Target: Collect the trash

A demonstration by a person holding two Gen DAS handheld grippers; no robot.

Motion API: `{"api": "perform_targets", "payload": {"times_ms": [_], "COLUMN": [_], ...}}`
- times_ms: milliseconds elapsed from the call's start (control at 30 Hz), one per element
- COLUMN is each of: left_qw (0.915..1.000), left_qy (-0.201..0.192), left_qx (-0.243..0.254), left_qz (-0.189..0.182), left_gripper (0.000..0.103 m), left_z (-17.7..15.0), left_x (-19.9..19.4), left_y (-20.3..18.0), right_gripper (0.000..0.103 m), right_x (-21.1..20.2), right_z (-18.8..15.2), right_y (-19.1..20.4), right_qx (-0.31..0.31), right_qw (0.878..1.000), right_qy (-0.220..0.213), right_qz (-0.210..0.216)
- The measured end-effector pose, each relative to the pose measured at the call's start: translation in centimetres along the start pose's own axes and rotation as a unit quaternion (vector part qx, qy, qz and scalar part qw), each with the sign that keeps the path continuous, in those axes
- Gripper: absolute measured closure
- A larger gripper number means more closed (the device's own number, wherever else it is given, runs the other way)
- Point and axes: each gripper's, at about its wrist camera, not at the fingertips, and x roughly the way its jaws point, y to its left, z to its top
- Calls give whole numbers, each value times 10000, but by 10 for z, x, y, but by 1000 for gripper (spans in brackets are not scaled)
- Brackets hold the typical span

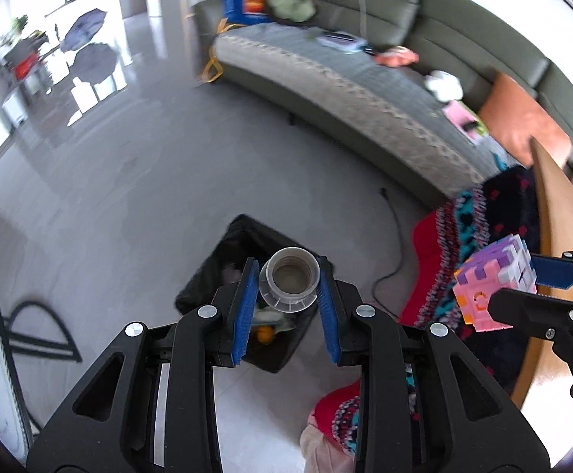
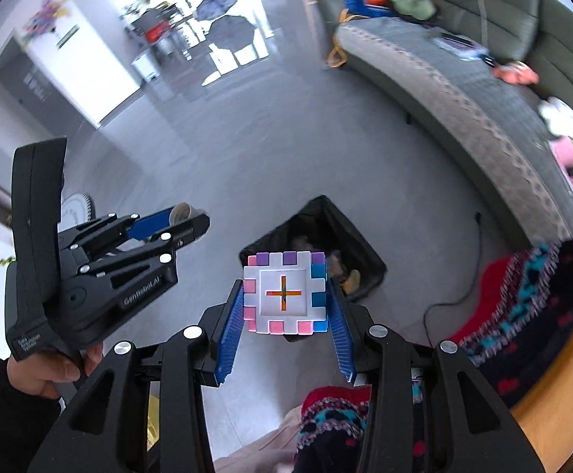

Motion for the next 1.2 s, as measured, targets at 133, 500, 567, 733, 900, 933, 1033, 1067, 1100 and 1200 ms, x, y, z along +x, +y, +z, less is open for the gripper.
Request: {"api": "perform_targets", "payload": {"times_ms": [133,500,567,733,900,933,1033,1067,1100,1200], "left_qw": [9980,9961,9966,9978,9976,9974,9957,9952,9944,9919], "left_qy": [81,-106,-155,-274,-429,-445,-497,-503,-501,-480], "left_qx": [-100,-241,-171,36,434,487,780,842,925,1135], "left_qz": [619,845,794,604,332,290,83,31,-61,-314], "left_gripper": [6,6,6,6,6,6,6,6,6,6], "left_z": [9,12,11,10,7,7,4,3,1,-5], "left_x": [7,-2,-8,-21,-36,-37,-43,-44,-45,-47], "left_y": [21,30,23,-4,-48,-55,-94,-103,-116,-153], "right_gripper": [40,40,40,40,40,40,40,40,40,40], "right_x": [9,-9,-18,-48,-85,-95,-113,-120,-126,-144], "right_z": [16,11,5,-17,-47,-57,-80,-89,-97,-127], "right_y": [7,3,-1,-17,-47,-57,-79,-88,-96,-120], "right_qx": [-111,-57,-14,159,469,581,820,924,1013,1316], "right_qw": [9998,9997,9995,9987,9964,9954,9926,9912,9899,9848], "right_qy": [-127,-247,-291,-451,-634,-684,-761,-784,-802,-866], "right_qz": [-141,-41,-73,-165,-295,-339,-470,-535,-585,-733]}}
